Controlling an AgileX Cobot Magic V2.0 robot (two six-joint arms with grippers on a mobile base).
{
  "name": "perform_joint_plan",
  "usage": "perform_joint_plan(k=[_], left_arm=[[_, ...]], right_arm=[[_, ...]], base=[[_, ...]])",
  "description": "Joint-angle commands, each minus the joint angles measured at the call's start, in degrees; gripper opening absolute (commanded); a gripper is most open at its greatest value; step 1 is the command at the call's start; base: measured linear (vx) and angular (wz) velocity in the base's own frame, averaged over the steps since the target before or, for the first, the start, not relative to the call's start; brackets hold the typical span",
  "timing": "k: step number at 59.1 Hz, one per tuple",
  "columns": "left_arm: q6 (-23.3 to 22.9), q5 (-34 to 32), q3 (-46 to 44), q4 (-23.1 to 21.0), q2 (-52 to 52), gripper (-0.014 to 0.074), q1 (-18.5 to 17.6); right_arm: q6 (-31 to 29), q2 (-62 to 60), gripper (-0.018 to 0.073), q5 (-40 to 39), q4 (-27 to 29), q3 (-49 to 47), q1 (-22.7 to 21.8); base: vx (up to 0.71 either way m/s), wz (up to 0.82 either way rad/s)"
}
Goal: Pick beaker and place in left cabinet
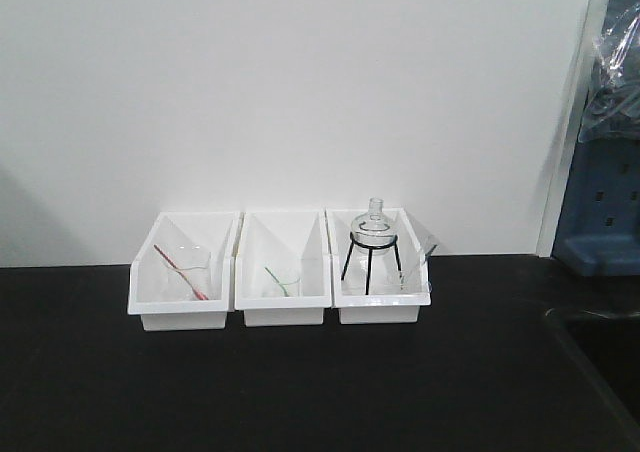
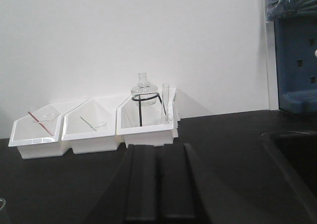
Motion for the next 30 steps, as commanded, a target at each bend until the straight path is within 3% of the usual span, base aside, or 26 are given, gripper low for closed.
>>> perform_joint_plan(k=[1, 11, 20, 30], left_arm=[[-0.23, -4.29, -0.89, 0.19, -0.56, 0.0004, -0.31], [-0.23, -4.29, -0.89, 0.19, -0.56, 0.0004, -0.31], [-0.23, -4.29, -0.89, 0.19, -0.56, 0.0004, -0.31], [-0.23, -4.29, -0.89, 0.19, -0.56, 0.0004, -0.31]], right_arm=[[-0.26, -0.79, -0.0005, -4.76, 0.00, 0.32, -0.22], [-0.26, -0.79, -0.0005, -4.98, 0.00, 0.32, -0.22], [-0.68, -0.79, -0.0005, -11.09, -0.27, -1.45, -0.22], [-8.00, 6.88, -0.0005, -8.73, -0.66, -14.99, -0.22]], base=[[0.00, 0.00], [0.00, 0.00], [0.00, 0.00], [0.00, 0.00]])
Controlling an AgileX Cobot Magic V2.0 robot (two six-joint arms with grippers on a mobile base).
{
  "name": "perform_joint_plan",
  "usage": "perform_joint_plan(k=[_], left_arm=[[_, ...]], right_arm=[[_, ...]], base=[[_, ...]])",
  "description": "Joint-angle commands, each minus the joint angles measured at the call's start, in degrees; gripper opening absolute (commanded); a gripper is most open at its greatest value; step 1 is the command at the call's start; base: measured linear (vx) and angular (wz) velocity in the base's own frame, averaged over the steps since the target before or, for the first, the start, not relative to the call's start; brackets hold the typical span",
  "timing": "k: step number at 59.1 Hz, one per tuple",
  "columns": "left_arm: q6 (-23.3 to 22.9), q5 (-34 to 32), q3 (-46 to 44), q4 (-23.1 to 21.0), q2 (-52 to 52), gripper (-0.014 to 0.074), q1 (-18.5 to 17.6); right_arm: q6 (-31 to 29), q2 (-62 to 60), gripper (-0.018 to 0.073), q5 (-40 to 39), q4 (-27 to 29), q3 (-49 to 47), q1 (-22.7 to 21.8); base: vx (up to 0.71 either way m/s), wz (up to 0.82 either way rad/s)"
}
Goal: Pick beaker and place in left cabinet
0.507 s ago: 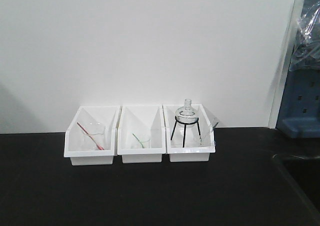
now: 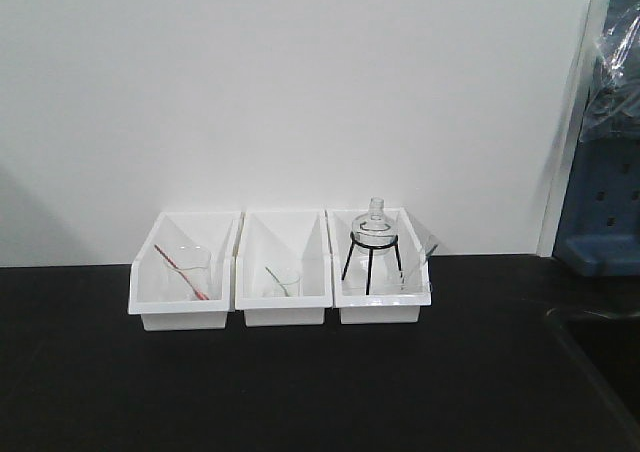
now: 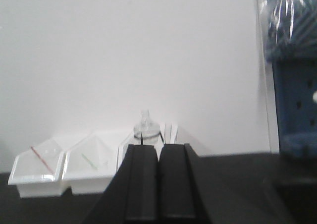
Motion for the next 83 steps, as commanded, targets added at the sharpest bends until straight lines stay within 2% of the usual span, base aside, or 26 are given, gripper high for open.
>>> perform_joint_plan(k=[1, 6, 17, 31, 39, 48, 61, 64, 70, 76, 83], left_arm=[[-0.23, -4.29, -0.89, 0.19, -0.56, 0.0004, -0.31], [-0.23, -4.29, -0.89, 0.19, -0.56, 0.0004, -0.31], [-0.23, -4.29, -0.89, 0.19, -0.56, 0.0004, -0.31], [-0.23, -4.29, -0.89, 0.19, -0.56, 0.0004, -0.31], [-0.23, -4.29, -0.89, 0.19, -0.56, 0.0004, -0.31], [-0.23, -4.29, -0.89, 0.19, -0.56, 0.0004, -0.31], [-0.23, -4.29, -0.89, 0.19, -0.56, 0.0004, -0.31], [-0.23, -4.29, -0.89, 0.19, -0.56, 0.0004, -0.31], [-0.23, -4.29, -0.89, 0.19, -0.56, 0.0004, -0.31], [-0.23, -4.29, -0.89, 0.19, -0.56, 0.0004, -0.31], [-0.23, -4.29, -0.89, 0.19, -0.56, 0.0004, -0.31]], right_arm=[[-5.90, 7.27, -0.0005, -4.45, -0.61, -10.11, -0.22], [-9.23, 16.42, -0.0005, -4.16, -0.55, -17.47, -0.22], [-9.11, 33.35, -0.0005, -5.04, -0.51, -26.17, -0.22], [-8.64, 45.22, 0.0006, -8.88, -0.33, -27.76, -0.22], [-6.72, 47.35, 0.0058, -8.65, -0.38, -27.76, -0.22], [-6.71, 47.87, 0.0214, -8.64, -0.61, -27.76, -0.22], [-6.64, 47.87, 0.0649, -10.41, -0.54, -27.76, -0.22], [-6.64, 47.87, 0.0718, -10.65, -0.54, -27.76, -0.22], [-6.12, 47.87, 0.0729, -10.84, -0.11, -27.76, -0.22], [-2.05, 48.18, 0.0720, -12.64, 0.62, -27.61, -0.09], [-1.11, 51.74, 0.0692, -21.97, -3.55, -24.69, 1.40]], base=[[0.00, 0.00], [0.00, 0.00], [0.00, 0.00], [0.00, 0.00], [0.00, 0.00], [0.00, 0.00], [0.00, 0.00], [0.00, 0.00], [0.00, 0.00], [0.00, 0.00], [0.00, 0.00]])
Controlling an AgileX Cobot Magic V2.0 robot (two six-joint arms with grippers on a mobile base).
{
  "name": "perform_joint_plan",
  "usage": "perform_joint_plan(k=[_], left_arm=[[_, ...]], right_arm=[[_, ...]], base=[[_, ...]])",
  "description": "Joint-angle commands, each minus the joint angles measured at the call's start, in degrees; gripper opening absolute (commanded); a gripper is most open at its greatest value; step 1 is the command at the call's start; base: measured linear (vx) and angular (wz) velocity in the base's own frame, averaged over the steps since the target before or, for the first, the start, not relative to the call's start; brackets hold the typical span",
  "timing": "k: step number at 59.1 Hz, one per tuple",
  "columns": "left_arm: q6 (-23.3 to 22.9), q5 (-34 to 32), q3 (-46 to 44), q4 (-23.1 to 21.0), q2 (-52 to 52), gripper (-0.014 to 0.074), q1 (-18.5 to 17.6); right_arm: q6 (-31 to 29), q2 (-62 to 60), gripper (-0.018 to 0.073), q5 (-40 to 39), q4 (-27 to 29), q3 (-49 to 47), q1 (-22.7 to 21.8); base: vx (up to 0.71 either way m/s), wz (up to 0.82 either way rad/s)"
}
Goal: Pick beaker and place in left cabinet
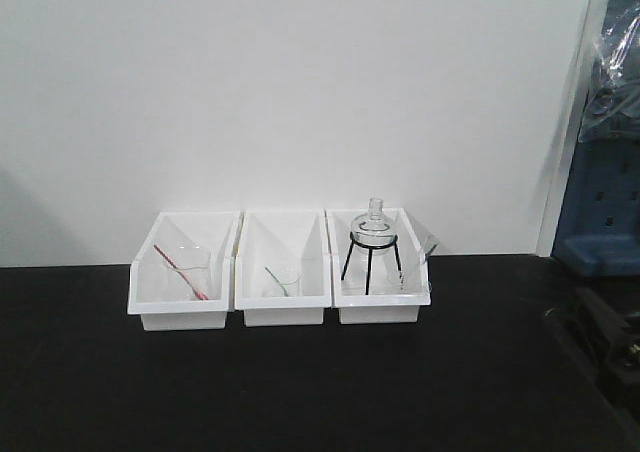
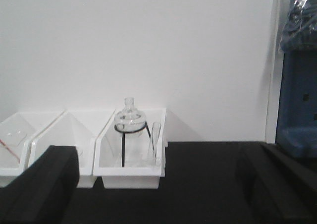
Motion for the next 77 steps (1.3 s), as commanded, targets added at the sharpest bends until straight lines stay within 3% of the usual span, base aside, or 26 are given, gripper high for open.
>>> perform_joint_plan(k=[1, 12, 21, 35, 46, 66, 77], left_arm=[[-0.23, -4.29, -0.89, 0.19, -0.56, 0.0004, -0.31], [-0.23, -4.29, -0.89, 0.19, -0.56, 0.0004, -0.31], [-0.23, -4.29, -0.89, 0.19, -0.56, 0.0004, -0.31], [-0.23, -4.29, -0.89, 0.19, -0.56, 0.0004, -0.31], [-0.23, -4.29, -0.89, 0.19, -0.56, 0.0004, -0.31], [-0.23, -4.29, -0.89, 0.19, -0.56, 0.0004, -0.31], [-0.23, -4.29, -0.89, 0.19, -0.56, 0.0004, -0.31]], right_arm=[[1.67, 2.68, 0.0685, -13.77, -4.51, 0.97, 1.56], [6.34, 12.44, 0.0622, -32.09, -18.93, 10.77, 7.01], [9.47, 24.21, 0.0577, -42.45, -31.42, 14.01, 10.43], [9.44, 44.81, 0.0568, -60.43, -34.24, 13.10, 13.85], [12.68, 55.87, 0.0568, -60.35, -41.46, 7.04, 13.85], [20.44, 63.37, 0.0568, -60.35, -48.55, -5.05, 13.85], [21.63, 66.00, 0.0568, -60.18, -48.81, -9.52, 15.92]], base=[[0.00, 0.00], [0.00, 0.00], [0.00, 0.00], [0.00, 0.00], [0.00, 0.00], [0.00, 0.00], [0.00, 0.00]])
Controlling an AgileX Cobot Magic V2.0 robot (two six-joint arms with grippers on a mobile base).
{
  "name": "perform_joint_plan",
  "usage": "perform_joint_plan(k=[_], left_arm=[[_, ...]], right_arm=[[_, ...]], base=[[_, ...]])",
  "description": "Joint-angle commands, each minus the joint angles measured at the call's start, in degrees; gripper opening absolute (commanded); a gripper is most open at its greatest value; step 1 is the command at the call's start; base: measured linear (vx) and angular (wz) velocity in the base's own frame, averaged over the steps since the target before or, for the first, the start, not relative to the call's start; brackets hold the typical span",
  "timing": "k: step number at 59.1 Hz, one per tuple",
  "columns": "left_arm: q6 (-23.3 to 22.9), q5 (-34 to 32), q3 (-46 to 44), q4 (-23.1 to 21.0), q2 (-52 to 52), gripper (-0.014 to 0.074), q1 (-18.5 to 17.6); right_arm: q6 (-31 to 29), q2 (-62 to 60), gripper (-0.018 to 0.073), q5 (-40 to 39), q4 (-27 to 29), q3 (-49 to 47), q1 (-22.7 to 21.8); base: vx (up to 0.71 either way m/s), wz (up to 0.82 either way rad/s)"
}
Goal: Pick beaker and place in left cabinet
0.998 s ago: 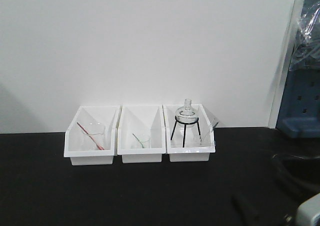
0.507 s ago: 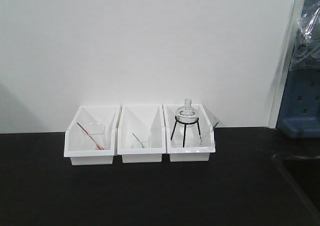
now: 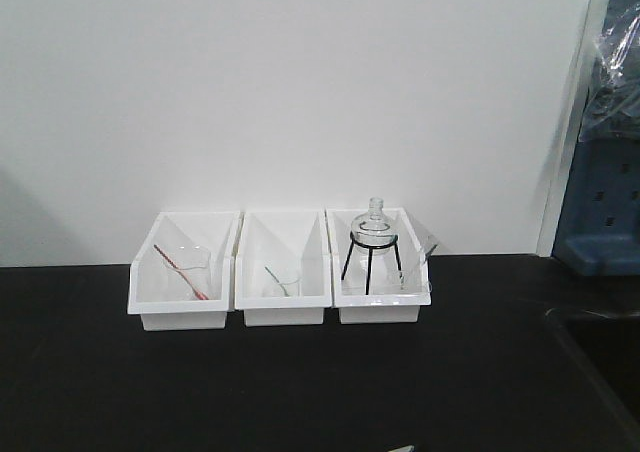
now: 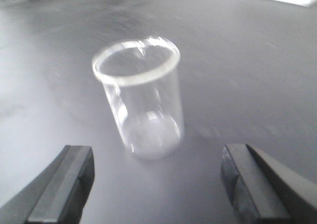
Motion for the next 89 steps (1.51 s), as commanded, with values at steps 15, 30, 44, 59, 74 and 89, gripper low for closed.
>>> perform_joint_plan(k=[15, 30, 44, 59, 74, 89], left_arm=[[-0.23, -4.29, -0.89, 0.19, -0.56, 0.0004, -0.31], [-0.23, -4.29, -0.89, 0.19, -0.56, 0.0004, -0.31], [-0.23, -4.29, -0.89, 0.19, -0.56, 0.0004, -0.31], [-0.23, -4.29, -0.89, 0.19, -0.56, 0.0004, -0.31], [-0.23, -4.29, -0.89, 0.19, -0.56, 0.0004, -0.31], [-0.23, -4.29, -0.89, 0.19, -0.56, 0.0004, -0.31]], right_arm=[[0.81, 1.73, 0.0568, -10.83, 4.06, -7.78, 5.20], [0.81, 6.10, 0.0568, -9.30, 7.51, -13.92, 8.21], [2.31, 9.60, 0.0568, -9.19, 8.32, -19.94, 8.70], [5.34, 10.83, 0.0466, -8.33, 8.25, -22.55, 8.70], [5.78, 8.64, -0.0015, -7.48, 4.80, -22.50, 8.47], [9.68, -5.59, -0.0005, 8.34, 5.08, -19.15, 8.47]], base=[[0.00, 0.00], [0.00, 0.00], [0.00, 0.00], [0.00, 0.00], [0.00, 0.00], [0.00, 0.00]])
